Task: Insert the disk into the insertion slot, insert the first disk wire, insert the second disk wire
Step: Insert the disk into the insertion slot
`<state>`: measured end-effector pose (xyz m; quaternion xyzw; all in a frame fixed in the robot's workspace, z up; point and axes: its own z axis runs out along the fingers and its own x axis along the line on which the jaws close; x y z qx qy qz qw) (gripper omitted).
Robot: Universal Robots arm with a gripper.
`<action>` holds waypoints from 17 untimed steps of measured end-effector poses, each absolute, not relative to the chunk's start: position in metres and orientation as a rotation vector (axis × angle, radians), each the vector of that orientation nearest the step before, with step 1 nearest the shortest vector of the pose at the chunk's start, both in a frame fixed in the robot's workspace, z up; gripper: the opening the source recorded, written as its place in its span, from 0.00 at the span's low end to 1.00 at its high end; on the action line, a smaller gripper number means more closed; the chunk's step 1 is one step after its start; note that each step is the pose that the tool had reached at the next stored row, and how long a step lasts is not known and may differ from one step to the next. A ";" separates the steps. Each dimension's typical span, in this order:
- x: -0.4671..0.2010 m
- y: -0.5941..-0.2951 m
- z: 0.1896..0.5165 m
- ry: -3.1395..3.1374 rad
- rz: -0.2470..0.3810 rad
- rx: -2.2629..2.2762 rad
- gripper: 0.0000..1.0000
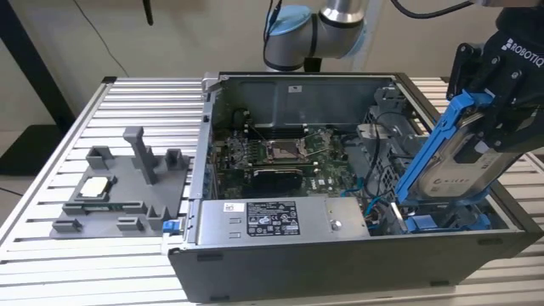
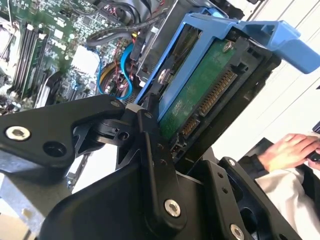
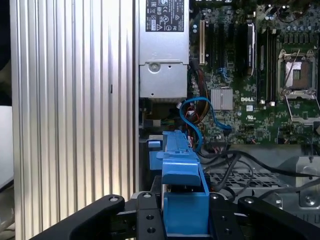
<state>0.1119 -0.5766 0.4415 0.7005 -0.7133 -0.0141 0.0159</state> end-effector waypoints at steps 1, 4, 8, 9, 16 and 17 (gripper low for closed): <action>0.112 -0.577 0.441 -2.219 -0.044 2.179 0.33; 0.112 -0.576 0.439 -2.220 -0.047 2.180 0.33; 0.112 -0.576 0.436 -2.222 -0.052 2.182 0.33; 0.112 -0.576 0.436 -2.222 -0.053 2.183 0.33; 0.112 -0.576 0.435 -2.227 -0.065 2.188 0.33; 0.112 -0.576 0.435 -2.227 -0.065 2.188 0.33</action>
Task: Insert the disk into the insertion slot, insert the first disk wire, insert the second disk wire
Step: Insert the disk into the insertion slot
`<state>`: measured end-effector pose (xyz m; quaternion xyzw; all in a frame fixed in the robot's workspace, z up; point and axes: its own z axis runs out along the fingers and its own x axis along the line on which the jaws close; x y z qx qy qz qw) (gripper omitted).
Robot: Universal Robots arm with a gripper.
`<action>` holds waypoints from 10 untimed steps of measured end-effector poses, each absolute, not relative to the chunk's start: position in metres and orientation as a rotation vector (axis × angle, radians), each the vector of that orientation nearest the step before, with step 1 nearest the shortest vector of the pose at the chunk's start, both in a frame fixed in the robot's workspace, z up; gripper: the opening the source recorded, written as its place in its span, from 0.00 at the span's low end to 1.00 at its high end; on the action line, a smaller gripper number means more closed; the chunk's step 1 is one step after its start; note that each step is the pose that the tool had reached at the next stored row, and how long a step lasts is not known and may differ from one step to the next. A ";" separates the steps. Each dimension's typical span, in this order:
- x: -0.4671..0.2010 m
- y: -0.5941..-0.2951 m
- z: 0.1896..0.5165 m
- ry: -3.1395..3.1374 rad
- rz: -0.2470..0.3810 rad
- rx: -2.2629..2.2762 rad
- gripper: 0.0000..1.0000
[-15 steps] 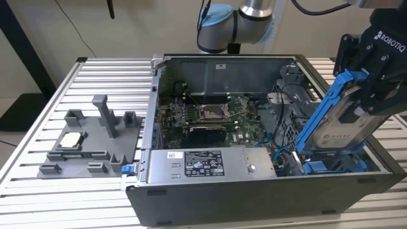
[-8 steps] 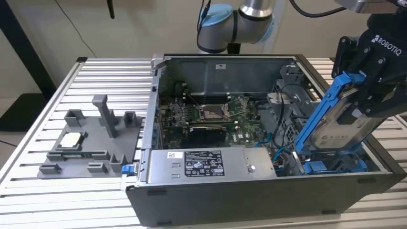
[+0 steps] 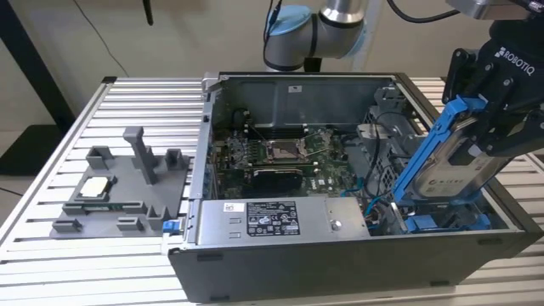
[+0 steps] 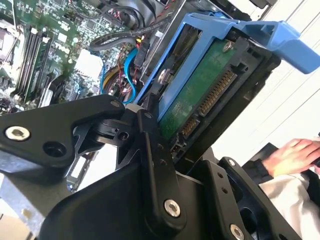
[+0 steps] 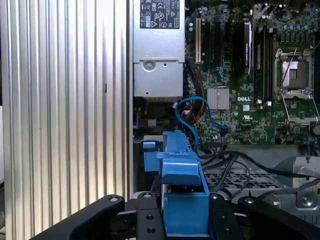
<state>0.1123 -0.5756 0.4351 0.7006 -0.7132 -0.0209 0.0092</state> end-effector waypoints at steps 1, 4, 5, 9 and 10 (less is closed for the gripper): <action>0.112 -0.576 0.435 -2.228 -0.066 2.188 0.33; 0.112 -0.575 0.435 -2.228 -0.066 2.189 0.33; 0.112 -0.575 0.435 -2.228 -0.067 2.189 0.33; 0.112 -0.574 0.434 -2.229 -0.068 2.190 0.33; 0.113 -0.574 0.434 -2.229 -0.068 2.190 0.33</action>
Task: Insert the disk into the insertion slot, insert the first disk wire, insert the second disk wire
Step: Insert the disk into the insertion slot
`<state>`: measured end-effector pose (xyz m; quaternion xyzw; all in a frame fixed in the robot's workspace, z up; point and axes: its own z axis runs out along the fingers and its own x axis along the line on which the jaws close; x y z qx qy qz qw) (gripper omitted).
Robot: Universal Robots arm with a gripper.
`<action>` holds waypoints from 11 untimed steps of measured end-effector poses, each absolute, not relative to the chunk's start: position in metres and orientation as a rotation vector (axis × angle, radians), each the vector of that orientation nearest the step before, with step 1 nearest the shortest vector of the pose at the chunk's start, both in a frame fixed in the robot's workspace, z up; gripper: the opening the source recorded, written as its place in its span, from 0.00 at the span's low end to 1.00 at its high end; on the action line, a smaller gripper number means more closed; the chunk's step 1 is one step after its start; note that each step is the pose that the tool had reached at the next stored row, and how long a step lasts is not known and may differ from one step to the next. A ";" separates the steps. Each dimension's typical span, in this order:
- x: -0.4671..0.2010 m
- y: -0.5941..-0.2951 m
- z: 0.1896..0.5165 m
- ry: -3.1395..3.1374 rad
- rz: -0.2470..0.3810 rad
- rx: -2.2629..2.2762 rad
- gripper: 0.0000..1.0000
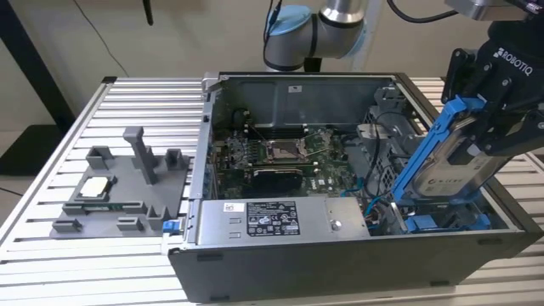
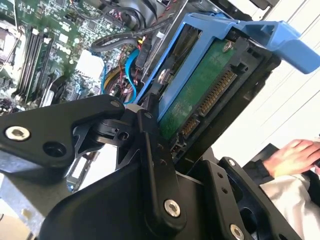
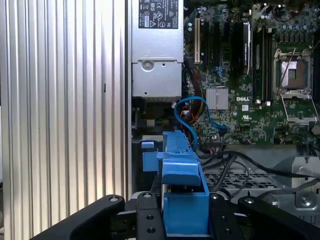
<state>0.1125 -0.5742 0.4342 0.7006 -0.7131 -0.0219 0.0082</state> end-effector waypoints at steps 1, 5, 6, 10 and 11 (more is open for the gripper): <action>0.113 -0.574 0.434 -2.229 -0.068 2.190 0.33; 0.117 -0.574 0.431 -2.229 -0.069 2.190 0.33; 0.118 -0.574 0.430 -2.229 -0.069 2.190 0.33; 0.121 -0.574 0.424 -2.229 -0.069 2.190 0.33; 0.121 -0.574 0.422 -2.227 -0.069 2.192 0.33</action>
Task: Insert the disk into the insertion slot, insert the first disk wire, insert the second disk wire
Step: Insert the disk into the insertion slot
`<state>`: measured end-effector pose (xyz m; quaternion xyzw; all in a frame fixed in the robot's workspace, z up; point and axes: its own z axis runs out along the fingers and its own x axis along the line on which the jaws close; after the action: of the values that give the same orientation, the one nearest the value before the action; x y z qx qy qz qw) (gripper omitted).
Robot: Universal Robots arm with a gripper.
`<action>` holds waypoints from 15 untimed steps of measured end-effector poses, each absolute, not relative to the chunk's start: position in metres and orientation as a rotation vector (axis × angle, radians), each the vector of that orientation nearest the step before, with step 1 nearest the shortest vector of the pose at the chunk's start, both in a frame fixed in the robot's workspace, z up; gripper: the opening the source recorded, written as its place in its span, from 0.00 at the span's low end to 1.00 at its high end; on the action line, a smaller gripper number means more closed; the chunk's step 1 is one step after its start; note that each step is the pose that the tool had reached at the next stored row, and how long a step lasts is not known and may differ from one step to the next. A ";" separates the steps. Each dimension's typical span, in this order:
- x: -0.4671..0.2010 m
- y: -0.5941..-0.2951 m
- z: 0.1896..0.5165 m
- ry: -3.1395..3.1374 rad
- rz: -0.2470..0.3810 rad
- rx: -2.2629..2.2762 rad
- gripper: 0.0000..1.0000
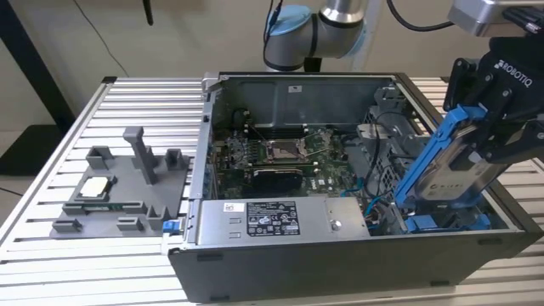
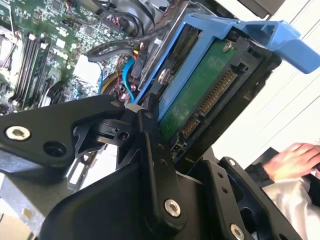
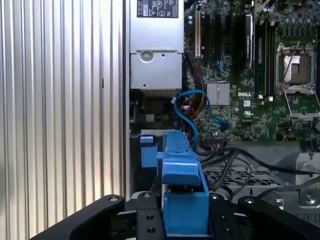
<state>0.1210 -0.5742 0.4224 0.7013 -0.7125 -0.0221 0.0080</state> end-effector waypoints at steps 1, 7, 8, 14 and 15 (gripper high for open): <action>0.121 -0.574 0.421 -2.225 -0.069 2.194 0.33; 0.125 -0.574 0.415 -2.218 -0.069 2.201 0.33; 0.126 -0.574 0.415 -2.218 -0.068 2.201 0.33; 0.130 -0.574 0.412 -2.218 -0.068 2.201 0.33; 0.131 -0.574 0.411 -2.218 -0.069 2.201 0.33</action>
<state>0.1305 -0.5742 0.4110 0.7043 -0.7095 -0.0219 0.0080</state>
